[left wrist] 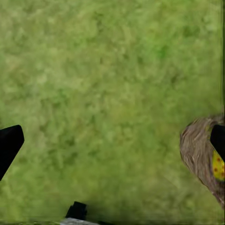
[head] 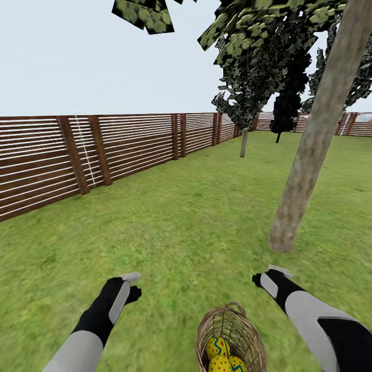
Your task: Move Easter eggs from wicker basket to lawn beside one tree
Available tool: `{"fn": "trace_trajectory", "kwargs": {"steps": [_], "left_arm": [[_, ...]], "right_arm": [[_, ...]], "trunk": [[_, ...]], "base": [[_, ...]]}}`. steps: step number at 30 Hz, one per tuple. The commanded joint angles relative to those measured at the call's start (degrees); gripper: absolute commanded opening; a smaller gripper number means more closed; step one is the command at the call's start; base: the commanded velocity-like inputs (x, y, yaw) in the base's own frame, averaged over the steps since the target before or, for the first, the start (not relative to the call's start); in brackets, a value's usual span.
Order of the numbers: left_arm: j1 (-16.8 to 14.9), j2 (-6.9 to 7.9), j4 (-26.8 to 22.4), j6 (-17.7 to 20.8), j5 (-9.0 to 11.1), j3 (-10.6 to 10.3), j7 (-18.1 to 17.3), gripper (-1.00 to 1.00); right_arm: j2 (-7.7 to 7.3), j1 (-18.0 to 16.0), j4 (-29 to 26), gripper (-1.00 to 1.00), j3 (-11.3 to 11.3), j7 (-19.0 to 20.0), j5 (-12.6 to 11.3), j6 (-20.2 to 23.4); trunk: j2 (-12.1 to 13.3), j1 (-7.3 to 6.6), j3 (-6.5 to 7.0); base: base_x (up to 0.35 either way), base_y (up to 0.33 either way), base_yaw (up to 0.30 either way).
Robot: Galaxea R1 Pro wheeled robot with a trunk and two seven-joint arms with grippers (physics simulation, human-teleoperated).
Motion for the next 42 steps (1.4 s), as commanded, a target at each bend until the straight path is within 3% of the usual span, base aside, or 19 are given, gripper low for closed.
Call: {"fn": "trace_trajectory", "kwargs": {"steps": [1,3,6,9,14,18,19,22,35,42], "left_arm": [[-4.29,-0.67,6.1,-0.08,1.93,0.14,0.25,1.0],[-7.99,-1.32,9.31,-1.22,4.62,0.16,-0.26,1.0],[-9.02,-1.58,9.49,-1.91,5.57,0.25,-0.46,1.0],[-9.24,-1.45,11.55,-2.14,5.69,0.34,-0.46,1.0],[-9.3,-0.79,12.82,-2.7,5.82,0.44,-0.28,1.0],[-9.32,-0.8,13.36,-7.16,5.91,0.41,-0.25,1.0],[-9.35,-0.78,13.52,-9.91,5.93,0.41,-0.34,1.0],[-9.38,-0.82,13.55,-11.02,5.94,0.4,-0.41,1.0],[-9.39,-0.91,13.51,-11.5,5.85,0.4,-0.59,1.0],[-9.39,-0.85,13.51,-11.52,5.85,0.4,-0.58,1.0]], "right_arm": [[0.1,-0.7,-0.61,1.0,0.0,-0.9,-2.36,3.71],[0.46,-1.22,-0.96,1.0,0.09,-1.27,-4.28,6.17],[0.93,-1.36,-0.93,1.0,-0.05,1.32,-4.89,6.99],[0.95,-1.28,-0.49,1.0,-0.12,5.56,-4.85,6.7],[1.05,-1.09,1.0,1.0,-0.14,7.11,-5.12,4.11],[0.99,-1.05,4.13,1.0,-0.24,7.9,-5.33,3.98],[0.93,-1.05,4.95,1.0,-0.28,8.33,-5.32,4.08],[0.84,-1.05,5.36,1.0,-0.29,8.46,-5.33,4.66],[0.77,-1.05,5.47,1.0,-0.4,8.09,-5.36,5.22],[0.35,-1.05,5.45,1.0,-0.56,8.13,-7.38,5.68]], "trunk": [[-0.52,0.24,-0.3],[-1.32,0.68,-0.66],[-2.52,1.34,-1.19],[-3.73,2.0,-1.73],[-5.73,3.1,-2.63],[-7.34,3.98,-3.35],[-7.74,4.2,-3.53],[-8.94,4.86,-4.07],[-14.15,7.71,-6.4],[-16.96,9.25,-7.66]], "base": [[0.0,0.0,0.0],[0.0,0.0,0.0],[0.0,0.0,0.0],[0.0,0.0,0.0],[0.0,0.0,0.0],[0.0,0.0,0.0],[0.0,0.0,0.0],[0.0,0.0,0.0],[0.0,0.0,0.0],[0.0,0.0,0.0]]}}
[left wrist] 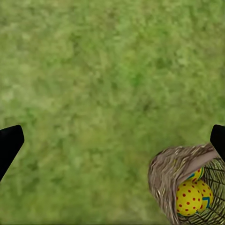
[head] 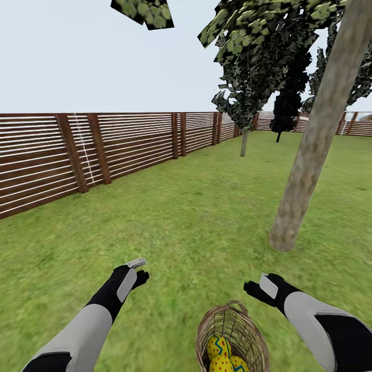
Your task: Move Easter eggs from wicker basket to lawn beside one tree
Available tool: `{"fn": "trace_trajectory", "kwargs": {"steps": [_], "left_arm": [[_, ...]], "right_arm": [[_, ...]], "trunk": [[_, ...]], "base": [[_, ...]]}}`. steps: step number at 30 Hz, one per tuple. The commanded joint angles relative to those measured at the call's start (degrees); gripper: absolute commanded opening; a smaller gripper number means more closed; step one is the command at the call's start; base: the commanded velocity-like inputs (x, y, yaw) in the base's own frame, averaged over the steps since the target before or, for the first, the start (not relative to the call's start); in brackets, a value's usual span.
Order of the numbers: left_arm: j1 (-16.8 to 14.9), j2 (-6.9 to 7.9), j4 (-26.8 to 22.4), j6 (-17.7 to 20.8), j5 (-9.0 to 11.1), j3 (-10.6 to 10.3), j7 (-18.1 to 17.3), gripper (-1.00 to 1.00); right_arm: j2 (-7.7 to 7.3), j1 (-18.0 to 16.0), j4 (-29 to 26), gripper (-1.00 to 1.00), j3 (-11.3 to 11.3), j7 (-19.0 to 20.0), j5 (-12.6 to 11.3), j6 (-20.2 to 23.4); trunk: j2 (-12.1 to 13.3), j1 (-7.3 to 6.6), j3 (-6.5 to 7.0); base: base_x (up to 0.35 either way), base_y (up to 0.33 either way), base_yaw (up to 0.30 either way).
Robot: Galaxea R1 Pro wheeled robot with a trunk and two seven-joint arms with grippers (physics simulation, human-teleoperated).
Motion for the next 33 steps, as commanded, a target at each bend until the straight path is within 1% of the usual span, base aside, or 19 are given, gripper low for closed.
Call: {"fn": "trace_trajectory", "kwargs": {"steps": [1,12,19,27,30,31,32,33], "left_arm": [[-0.03,-0.02,-0.11,0.14,0.61,0.19,0.44,1.0],[-0.03,0.04,-0.11,0.14,0.61,0.19,0.38,1.0],[-0.03,0.04,-0.11,-0.04,0.57,0.19,0.47,1.0],[-0.03,0.04,-0.15,-0.39,0.52,0.19,0.48,1.0],[-0.03,0.02,-1.16,-2.95,0.52,0.19,0.47,1.0],[0.01,-0.04,-2.27,-4.41,0.52,0.19,0.47,1.0],[0.39,-0.1,-4.0,-5.62,0.52,0.17,0.47,1.0],[1.61,-0.15,-6.92,-6.34,0.52,0.14,0.47,1.0]], "right_arm": [[-0.02,-0.01,-0.14,1.0,-0.03,-0.3,-0.36,0.33],[-0.11,-0.01,-0.2,1.0,-0.04,-0.3,-0.56,0.17],[-1.14,-0.01,-0.15,1.0,-0.06,-0.33,-0.83,-0.08],[-1.29,-0.01,-0.14,1.0,-0.04,-0.5,-0.86,-0.25],[-1.29,-0.01,-0.14,1.0,-0.04,-0.48,-0.87,-0.26],[-1.29,-0.01,-0.14,1.0,-0.04,-0.48,-0.87,-0.26],[-1.29,-0.01,-0.14,1.0,-0.04,-0.48,-0.87,-0.26],[-1.29,-0.01,-0.16,1.0,-0.04,-0.49,-0.87,-0.26]], "trunk": [[-0.48,0.23,-0.26],[-4.89,2.65,-2.24],[-7.7,4.19,-3.5],[-10.9,5.94,-4.93],[-12.11,6.6,-5.47],[-12.51,6.82,-5.65],[-12.91,7.04,-5.83],[-13.31,7.26,-6.01]], "base": [[0.0,0.0,0.0],[0.0,0.0,0.0],[0.0,0.0,0.0],[0.0,0.0,0.0],[0.0,0.0,0.0],[0.0,0.0,0.0],[0.0,0.0,0.0],[0.0,0.0,0.0]]}}
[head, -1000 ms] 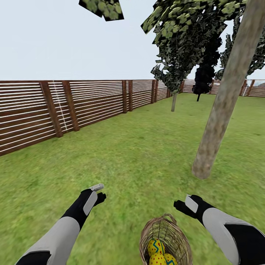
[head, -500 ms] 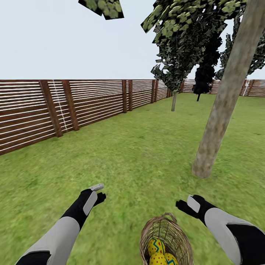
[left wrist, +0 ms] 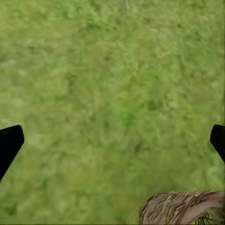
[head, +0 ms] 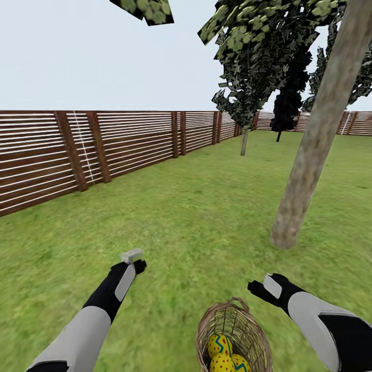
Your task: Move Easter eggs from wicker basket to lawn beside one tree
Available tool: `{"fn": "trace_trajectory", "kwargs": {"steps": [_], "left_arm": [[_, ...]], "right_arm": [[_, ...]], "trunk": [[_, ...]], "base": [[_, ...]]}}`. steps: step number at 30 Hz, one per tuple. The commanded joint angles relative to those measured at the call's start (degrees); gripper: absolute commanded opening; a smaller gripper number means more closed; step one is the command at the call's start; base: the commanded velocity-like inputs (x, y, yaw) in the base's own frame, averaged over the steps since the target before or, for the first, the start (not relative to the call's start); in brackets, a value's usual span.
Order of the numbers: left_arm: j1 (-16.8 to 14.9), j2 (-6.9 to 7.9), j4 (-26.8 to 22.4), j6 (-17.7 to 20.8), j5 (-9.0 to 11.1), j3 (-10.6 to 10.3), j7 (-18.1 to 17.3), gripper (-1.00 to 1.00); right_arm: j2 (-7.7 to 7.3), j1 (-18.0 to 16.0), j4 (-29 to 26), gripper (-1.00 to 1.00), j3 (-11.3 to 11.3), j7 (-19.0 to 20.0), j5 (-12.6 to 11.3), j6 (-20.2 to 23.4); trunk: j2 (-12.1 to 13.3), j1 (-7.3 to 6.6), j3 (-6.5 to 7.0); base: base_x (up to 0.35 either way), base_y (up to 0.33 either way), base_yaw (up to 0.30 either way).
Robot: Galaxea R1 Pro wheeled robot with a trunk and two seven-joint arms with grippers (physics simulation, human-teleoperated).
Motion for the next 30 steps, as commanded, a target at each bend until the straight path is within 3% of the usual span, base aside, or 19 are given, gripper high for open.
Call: {"fn": "trace_trajectory", "kwargs": {"steps": [1,2,4,6,8,10,15,30], "left_arm": [[1.66,-0.07,-3.84,-0.3,0.62,0.08,0.35,1.0],[2.6,-0.08,-5.89,-0.41,0.62,0.04,0.35,1.0],[7.14,-0.11,-15.6,0.6,0.65,-0.24,0.35,1.0],[13.46,-0.12,-29.39,6.93,0.69,-0.93,0.32,1.0],[16.5,-0.12,-36.61,11.87,0.83,-1.13,0.27,1.0],[19.29,-0.09,-43.22,16.81,2.44,-1.26,0.1,1.0],[20.55,0.1,-46.1,19.08,5.64,-1.37,0.01,1.0],[20.7,0.15,-46.46,19.36,5.83,-1.42,0.07,1.0]], "right_arm": [[0.0,-0.01,-0.15,1.0,-0.04,-0.32,-0.23,0.33],[0.0,-0.01,-0.16,1.0,-0.04,-0.32,-0.23,0.33],[0.0,-0.01,-0.19,1.0,-0.04,-0.34,-0.23,0.33],[0.0,-0.01,-0.15,1.0,-0.04,-0.35,-0.23,0.33],[0.0,-0.01,-0.14,1.0,-0.04,-0.34,-0.23,0.33],[0.03,-0.01,-0.13,1.0,-0.03,-0.45,-0.23,0.33],[-0.09,-0.01,-0.13,1.0,-0.1,-0.53,-0.26,0.21],[-0.36,-0.01,-0.14,1.0,0.12,-1.25,-0.08,-0.02]], "trunk": [[-0.46,0.23,-0.25],[-0.86,0.45,-0.43],[-1.66,0.89,-0.79],[-2.46,1.33,-1.15],[-3.27,1.77,-1.51],[-4.07,2.21,-1.87],[-6.07,3.31,-2.77],[-12.09,6.6,-5.46]], "base": [[0.0,0.0,0.0],[0.0,0.0,0.0],[0.0,0.0,0.0],[0.0,0.0,0.0],[0.0,0.0,0.0],[0.0,0.0,0.0],[0.0,0.0,0.0],[0.0,0.0,0.0]]}}
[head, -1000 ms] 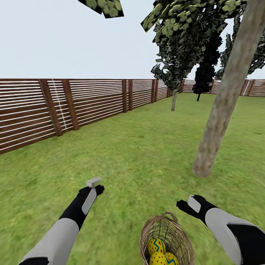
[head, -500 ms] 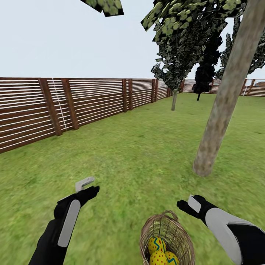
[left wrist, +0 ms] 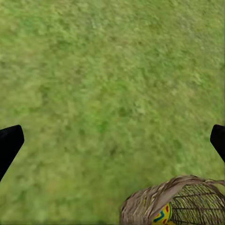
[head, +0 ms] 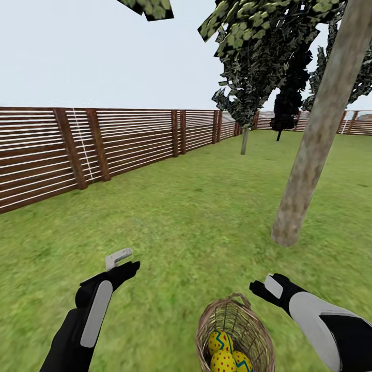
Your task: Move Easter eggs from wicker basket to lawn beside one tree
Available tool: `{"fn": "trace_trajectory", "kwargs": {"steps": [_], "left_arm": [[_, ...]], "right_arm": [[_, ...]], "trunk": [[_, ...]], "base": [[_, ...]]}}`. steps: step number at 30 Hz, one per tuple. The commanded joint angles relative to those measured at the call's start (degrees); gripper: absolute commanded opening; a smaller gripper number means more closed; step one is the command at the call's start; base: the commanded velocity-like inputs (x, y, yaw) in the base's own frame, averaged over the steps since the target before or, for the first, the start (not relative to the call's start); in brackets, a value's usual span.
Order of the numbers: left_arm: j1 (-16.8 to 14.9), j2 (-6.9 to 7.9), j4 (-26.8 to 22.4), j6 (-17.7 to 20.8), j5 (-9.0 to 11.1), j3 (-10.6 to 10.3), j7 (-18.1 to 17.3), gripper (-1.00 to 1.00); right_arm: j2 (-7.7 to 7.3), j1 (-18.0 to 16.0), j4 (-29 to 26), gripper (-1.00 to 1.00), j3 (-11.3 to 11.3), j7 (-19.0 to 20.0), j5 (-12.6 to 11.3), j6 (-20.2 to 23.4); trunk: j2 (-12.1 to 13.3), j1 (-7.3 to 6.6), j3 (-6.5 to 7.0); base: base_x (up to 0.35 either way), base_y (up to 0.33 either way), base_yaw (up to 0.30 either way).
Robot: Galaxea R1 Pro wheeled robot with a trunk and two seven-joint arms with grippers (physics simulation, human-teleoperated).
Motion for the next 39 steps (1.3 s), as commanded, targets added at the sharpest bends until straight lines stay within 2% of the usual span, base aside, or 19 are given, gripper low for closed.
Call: {"fn": "trace_trajectory", "kwargs": {"steps": [1,29,32,33,34,39], "left_arm": [[-0.04,-0.04,-0.05,0.18,0.65,0.06,0.44,1.0],[-0.04,-0.05,0.0,0.14,0.65,0.06,0.46,1.0],[-0.04,-0.12,0.13,0.14,0.71,0.0,0.46,1.0],[-0.04,-0.17,0.41,0.09,0.7,-0.25,0.46,1.0],[-0.04,-0.2,0.9,-0.01,0.69,-1.27,0.51,1.0],[-0.04,-0.14,0.98,0.04,0.78,-2.22,0.47,1.0]], "right_arm": [[0.0,-0.01,-0.19,1.0,0.03,-0.69,-0.21,0.28],[0.02,0.02,0.18,1.0,0.28,-0.99,0.44,0.29],[0.03,0.15,0.27,1.0,0.44,-0.99,1.28,0.13],[0.0,0.22,0.29,1.0,0.47,-0.97,2.04,-0.04],[-0.09,0.34,0.38,1.0,0.5,-0.93,3.78,-0.29],[0.17,1.54,2.36,1.0,0.63,-0.9,5.77,-2.74]], "trunk": [[-0.45,0.23,-0.25],[-11.68,6.38,-5.27],[-12.89,7.03,-5.81],[-13.29,7.25,-5.99],[-13.69,7.47,-6.17],[-15.69,8.57,-7.07]], "base": [[0.0,0.0,0.0],[0.0,0.0,0.0],[0.0,0.0,0.0],[0.0,0.0,0.0],[0.0,0.0,0.0],[0.0,0.0,0.0]]}}
